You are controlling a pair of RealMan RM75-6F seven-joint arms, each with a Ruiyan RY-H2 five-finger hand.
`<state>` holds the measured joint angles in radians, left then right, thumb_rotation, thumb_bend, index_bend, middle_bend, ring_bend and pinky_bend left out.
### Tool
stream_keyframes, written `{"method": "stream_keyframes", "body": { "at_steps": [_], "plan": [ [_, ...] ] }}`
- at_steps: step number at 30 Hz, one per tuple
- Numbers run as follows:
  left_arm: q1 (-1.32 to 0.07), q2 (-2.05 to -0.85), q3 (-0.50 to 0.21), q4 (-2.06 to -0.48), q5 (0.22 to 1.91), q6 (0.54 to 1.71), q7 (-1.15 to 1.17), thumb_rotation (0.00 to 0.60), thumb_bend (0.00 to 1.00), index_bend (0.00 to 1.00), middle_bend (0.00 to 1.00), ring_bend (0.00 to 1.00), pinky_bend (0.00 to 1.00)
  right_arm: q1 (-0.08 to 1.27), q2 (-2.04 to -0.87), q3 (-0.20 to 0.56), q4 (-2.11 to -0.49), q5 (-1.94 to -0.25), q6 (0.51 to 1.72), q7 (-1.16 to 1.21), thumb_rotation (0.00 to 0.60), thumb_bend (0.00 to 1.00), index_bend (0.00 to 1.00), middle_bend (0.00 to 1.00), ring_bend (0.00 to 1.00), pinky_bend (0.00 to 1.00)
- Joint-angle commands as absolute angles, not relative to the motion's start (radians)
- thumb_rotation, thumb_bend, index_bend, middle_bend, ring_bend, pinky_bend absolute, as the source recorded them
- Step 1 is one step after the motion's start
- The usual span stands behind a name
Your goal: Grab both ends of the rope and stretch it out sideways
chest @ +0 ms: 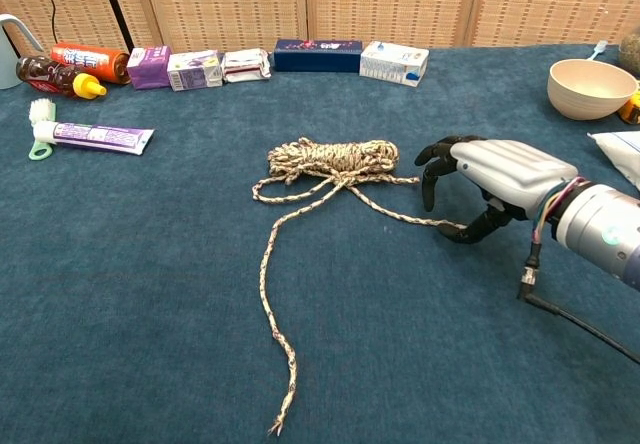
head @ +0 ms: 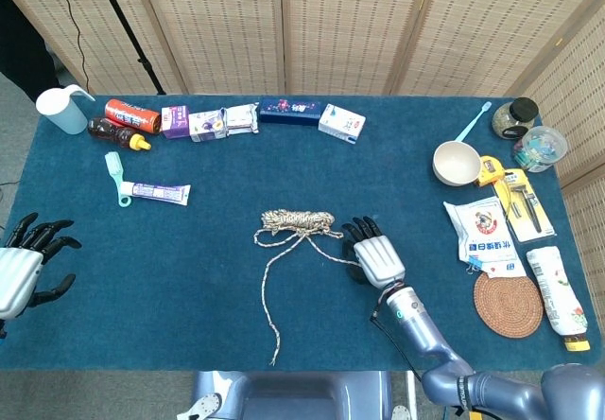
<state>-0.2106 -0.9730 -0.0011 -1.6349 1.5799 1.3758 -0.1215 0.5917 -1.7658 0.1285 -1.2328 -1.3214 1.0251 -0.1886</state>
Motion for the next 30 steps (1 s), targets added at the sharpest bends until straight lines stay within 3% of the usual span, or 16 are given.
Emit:
{"method": "stream_keyframes", "body": {
  "at_steps": [1,12,22,30],
  "plan": [
    [-0.211,-0.972,-0.001,-1.635,1.581,1.377,-0.121,0.600,0.28,0.36,0.19,0.16,0.00,0.590,-1.776,0.129,-1.215,-1.315,1.025,-0.186,0.600,0.39,0.47,0.14,0.00,0.00],
    [-0.211,-0.971,-0.001,-1.638,1.580,1.375,-0.119,0.600,0.28,0.36,0.19,0.16,0.00,0.586,-1.797,0.128,-1.154,-1.314,1.021,-0.164,0.600,0.40,0.48,0.14,0.00,0.00],
    [-0.214,-0.972,-0.001,-1.641,1.579,1.370,-0.115,0.600,0.28,0.36,0.19,0.16,0.00,0.590,-1.799,0.130,-1.130,-1.318,1.010,-0.148,0.600,0.49,0.50,0.15,0.00,0.00],
    [-0.214,-0.972,-0.001,-1.640,1.578,1.370,-0.117,0.600,0.28,0.36,0.19,0.16,0.00,0.589,-1.803,0.128,-1.126,-1.321,1.008,-0.139,0.600,0.50,0.51,0.16,0.01,0.00]
  ]
}}
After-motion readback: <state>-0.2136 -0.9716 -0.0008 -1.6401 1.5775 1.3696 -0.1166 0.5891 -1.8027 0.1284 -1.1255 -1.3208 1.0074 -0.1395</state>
